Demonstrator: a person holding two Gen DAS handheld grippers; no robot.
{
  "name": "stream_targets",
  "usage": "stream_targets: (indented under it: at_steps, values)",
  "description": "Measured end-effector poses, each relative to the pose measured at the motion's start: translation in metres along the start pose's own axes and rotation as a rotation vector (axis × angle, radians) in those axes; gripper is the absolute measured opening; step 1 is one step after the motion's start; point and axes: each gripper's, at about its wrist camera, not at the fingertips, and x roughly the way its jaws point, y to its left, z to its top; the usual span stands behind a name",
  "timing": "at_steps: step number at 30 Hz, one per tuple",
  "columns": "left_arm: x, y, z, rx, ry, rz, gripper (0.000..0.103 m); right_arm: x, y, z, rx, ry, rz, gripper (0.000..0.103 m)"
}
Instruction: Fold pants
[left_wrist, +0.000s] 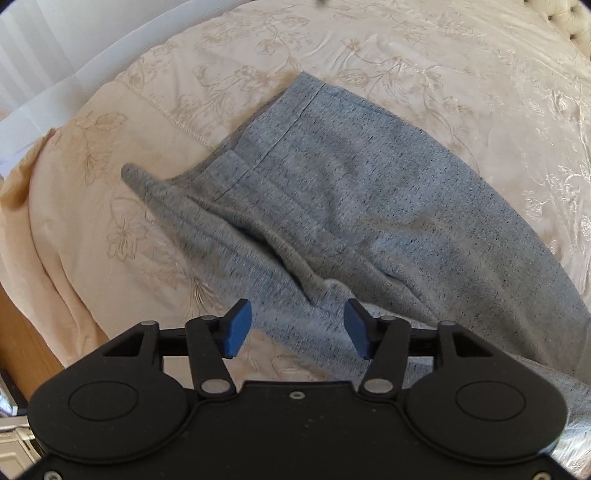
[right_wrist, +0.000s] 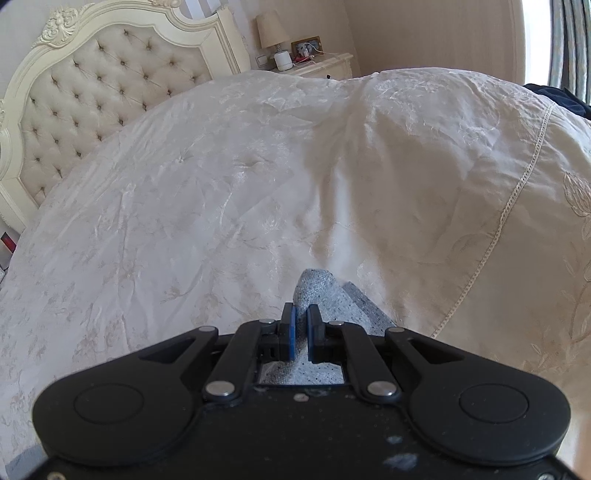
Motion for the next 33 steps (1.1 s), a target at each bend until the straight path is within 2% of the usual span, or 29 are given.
stream_targets:
  at_steps: [5, 11, 13, 14, 15, 17, 22, 26, 29, 33]
  values:
    - [0.02, 0.005, 0.009, -0.074, 0.036, -0.047, 0.063, -0.004, 0.002, -0.004, 0.002, -0.003, -0.025, 0.007]
    - [0.053, 0.001, 0.025, -0.047, 0.081, -0.023, 0.061, -0.011, 0.008, -0.007, -0.012, -0.01, -0.056, 0.007]
    - [0.062, 0.001, 0.026, -0.036, 0.096, -0.03, 0.045, -0.014, 0.01, -0.009, -0.009, -0.012, -0.063, 0.007]
    - [0.065, 0.002, 0.027, -0.043, 0.104, -0.024, 0.009, -0.017, 0.01, -0.01, -0.008, -0.015, -0.066, 0.007]
    - [0.066, 0.006, 0.027, -0.068, 0.112, -0.025, 0.01, -0.02, 0.01, -0.01, -0.008, -0.016, -0.07, 0.007]
    - [0.056, 0.017, 0.028, -0.123, 0.08, -0.072, 0.01, -0.028, 0.007, -0.011, -0.003, -0.018, -0.075, 0.007]
    - [-0.011, 0.022, 0.027, -0.055, -0.013, -0.102, 0.009, -0.06, -0.014, -0.009, 0.044, -0.029, -0.106, 0.007]
    - [-0.057, 0.018, 0.053, -0.033, -0.086, -0.157, 0.009, -0.084, -0.03, -0.002, 0.113, -0.046, -0.124, 0.007]
    - [-0.055, -0.005, 0.088, 0.008, -0.112, -0.18, 0.009, -0.083, -0.027, 0.01, 0.125, -0.049, -0.127, 0.007]
    - [-0.004, -0.057, 0.128, 0.064, -0.133, -0.138, 0.009, -0.036, -0.017, 0.021, 0.193, 0.008, -0.132, 0.007]
